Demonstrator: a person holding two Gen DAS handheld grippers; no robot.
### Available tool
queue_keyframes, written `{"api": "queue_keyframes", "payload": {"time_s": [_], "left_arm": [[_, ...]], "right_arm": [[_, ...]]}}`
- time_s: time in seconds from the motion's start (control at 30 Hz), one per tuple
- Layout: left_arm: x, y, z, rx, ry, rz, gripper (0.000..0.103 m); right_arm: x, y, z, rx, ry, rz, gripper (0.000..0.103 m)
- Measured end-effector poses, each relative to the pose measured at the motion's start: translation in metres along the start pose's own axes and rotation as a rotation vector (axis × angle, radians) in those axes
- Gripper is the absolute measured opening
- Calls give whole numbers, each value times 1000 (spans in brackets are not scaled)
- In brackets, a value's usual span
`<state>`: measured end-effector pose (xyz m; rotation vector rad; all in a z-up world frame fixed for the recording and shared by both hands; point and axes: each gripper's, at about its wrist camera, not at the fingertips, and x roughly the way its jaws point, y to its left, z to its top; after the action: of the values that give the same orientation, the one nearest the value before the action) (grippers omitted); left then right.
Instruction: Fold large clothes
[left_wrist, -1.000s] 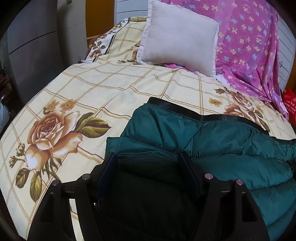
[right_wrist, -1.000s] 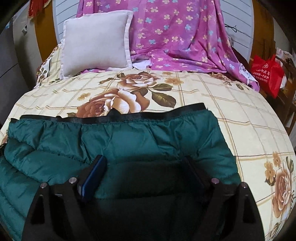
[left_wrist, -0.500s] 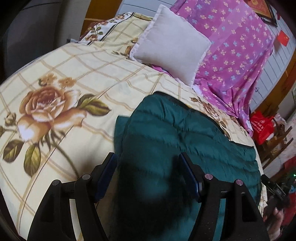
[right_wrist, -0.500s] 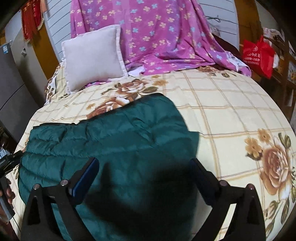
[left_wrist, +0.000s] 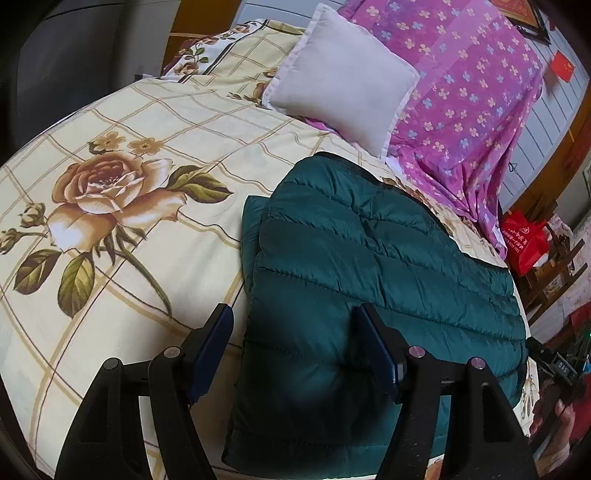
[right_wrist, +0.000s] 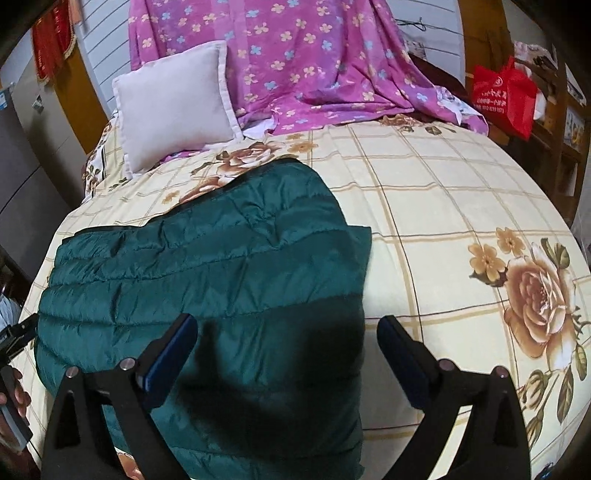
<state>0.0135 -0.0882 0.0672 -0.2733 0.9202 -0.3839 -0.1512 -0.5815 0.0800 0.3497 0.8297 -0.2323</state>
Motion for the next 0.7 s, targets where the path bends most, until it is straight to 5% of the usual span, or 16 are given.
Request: {"api": "queue_keyframes", "payload": {"time_s": [0.33,0.7], "left_arm": [[12,8,2,-29,21,-28,61],[36,28,0,-124,76,-117,81]], "right_arm": [[19,-9,1,19,31,4,103],[62,-26,12,62,113,131,103]]}}
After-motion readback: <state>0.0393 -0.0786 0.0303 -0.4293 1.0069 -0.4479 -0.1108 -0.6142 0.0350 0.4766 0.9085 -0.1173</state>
